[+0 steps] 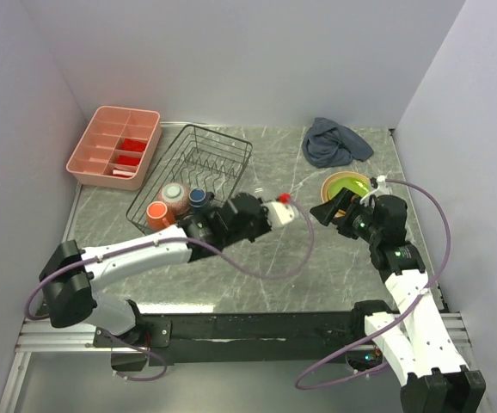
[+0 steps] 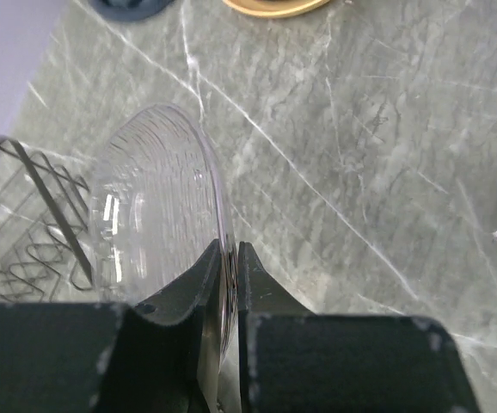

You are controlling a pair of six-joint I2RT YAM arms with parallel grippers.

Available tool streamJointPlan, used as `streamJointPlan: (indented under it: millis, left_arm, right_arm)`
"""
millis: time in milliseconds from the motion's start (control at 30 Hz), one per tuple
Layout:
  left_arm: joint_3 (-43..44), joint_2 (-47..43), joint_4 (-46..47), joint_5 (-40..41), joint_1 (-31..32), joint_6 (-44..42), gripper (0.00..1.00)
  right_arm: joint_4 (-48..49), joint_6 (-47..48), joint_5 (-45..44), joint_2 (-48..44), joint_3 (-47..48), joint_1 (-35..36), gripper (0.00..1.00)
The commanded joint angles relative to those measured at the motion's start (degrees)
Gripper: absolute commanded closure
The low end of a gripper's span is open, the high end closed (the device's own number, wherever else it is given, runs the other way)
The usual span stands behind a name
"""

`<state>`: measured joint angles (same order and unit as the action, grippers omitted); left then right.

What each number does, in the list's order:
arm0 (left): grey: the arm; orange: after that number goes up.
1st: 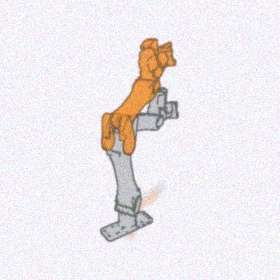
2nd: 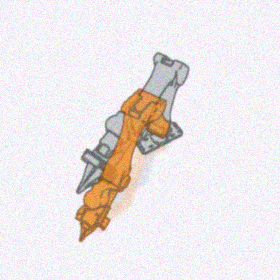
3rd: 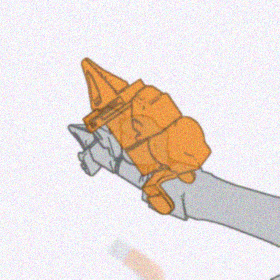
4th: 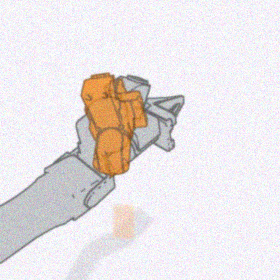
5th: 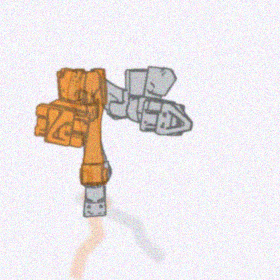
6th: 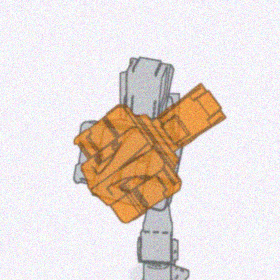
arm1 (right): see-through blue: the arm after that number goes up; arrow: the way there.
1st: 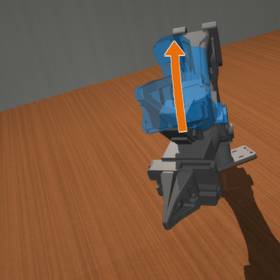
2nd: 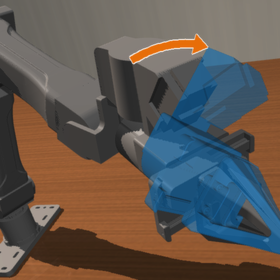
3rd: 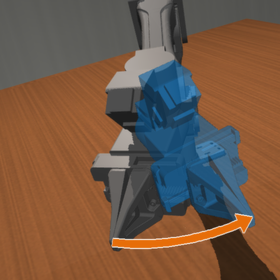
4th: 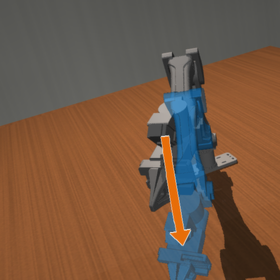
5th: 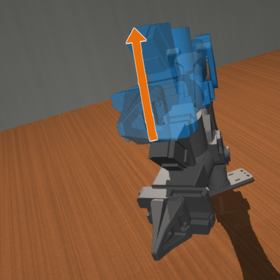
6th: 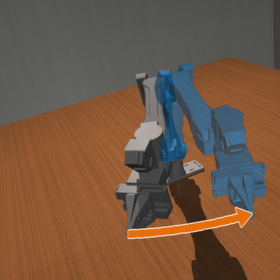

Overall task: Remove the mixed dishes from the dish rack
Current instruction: Place the plate at the center of the board.

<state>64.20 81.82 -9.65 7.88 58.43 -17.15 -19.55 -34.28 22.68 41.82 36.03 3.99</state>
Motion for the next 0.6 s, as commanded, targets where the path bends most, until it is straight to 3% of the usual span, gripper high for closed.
streamJointPlan:
  millis: [0, 167, 567]
  left_arm:
    - [-1.97, 1.23, 12.97, 13.73, 6.84, -8.25, 0.99]
    - [-3.03, 5.53, 17.99, 19.27, 11.87, -12.20, 0.99]
    - [0.22, 13.80, 21.60, 22.53, 18.55, -18.97, 0.99]
  right_arm:
    - [0.74, -2.45, 1.58, 0.10, 4.05, 0.49, 0.00]
    - [1.36, -5.17, 4.21, 1.50, 4.75, 0.58, 0.00]
    - [-0.66, -7.12, 2.55, 6.33, 4.31, 4.00, 0.02]
